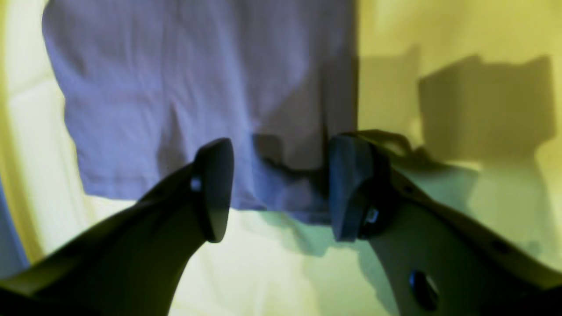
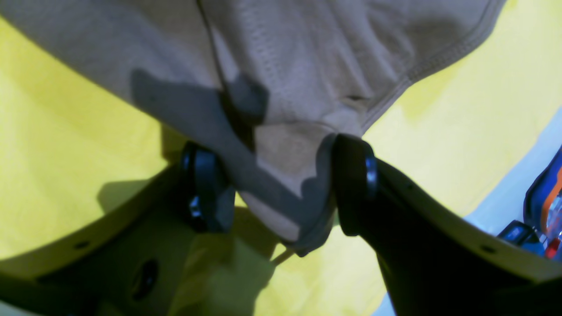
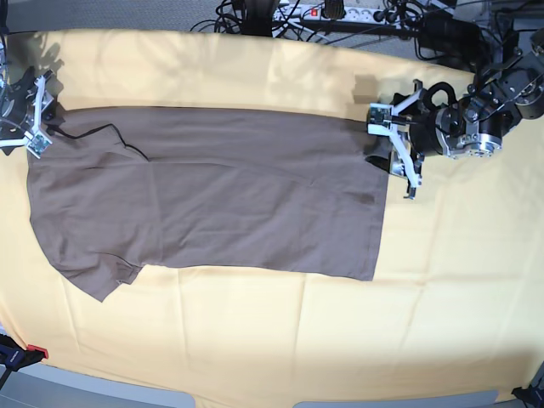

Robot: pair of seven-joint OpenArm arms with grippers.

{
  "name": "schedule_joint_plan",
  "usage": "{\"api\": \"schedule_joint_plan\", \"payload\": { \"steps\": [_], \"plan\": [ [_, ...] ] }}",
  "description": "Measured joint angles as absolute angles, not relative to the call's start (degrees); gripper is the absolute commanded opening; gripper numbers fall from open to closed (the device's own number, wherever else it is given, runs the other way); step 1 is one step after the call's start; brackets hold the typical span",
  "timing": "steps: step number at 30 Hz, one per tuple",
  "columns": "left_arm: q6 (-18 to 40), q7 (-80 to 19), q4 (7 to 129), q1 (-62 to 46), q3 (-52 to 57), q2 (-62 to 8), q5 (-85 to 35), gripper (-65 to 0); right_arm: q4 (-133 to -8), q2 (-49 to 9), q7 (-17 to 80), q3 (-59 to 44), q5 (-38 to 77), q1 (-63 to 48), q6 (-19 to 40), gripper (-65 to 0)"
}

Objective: Fold the T-shirt properly
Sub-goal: 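Drag the held edge further to stretch the shirt flat with both grippers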

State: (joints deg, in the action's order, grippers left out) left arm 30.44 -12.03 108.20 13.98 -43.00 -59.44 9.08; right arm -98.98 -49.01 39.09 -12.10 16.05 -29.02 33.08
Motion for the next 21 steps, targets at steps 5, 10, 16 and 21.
{"api": "schedule_joint_plan", "payload": {
  "steps": [5,10,16,21],
  "plan": [
    [27.4,-10.3,106.8,13.9,-43.0,-58.2,12.0,-31.4,-99.0,-49.0,39.2,-12.1,16.5,-29.0,33.0,-28.2],
    [22.7,-10.5,106.7,14.0,-43.0,-57.2,12.3,-32.6,-99.0,-49.0,39.0,-12.1,16.5,-29.0,33.0,-28.2],
    [23.1,-10.6,106.7,14.0,-43.0,-57.1,12.4,-65.0,-99.0,-49.0,39.0,-12.1,16.6,-29.0,33.0,-56.8],
    [23.1,-10.8,107.2,14.0,-43.0,-57.2,12.3,-65.0,-99.0,-49.0,39.6,-12.1,16.6,-29.0,33.2,-65.0]
  ]
}}
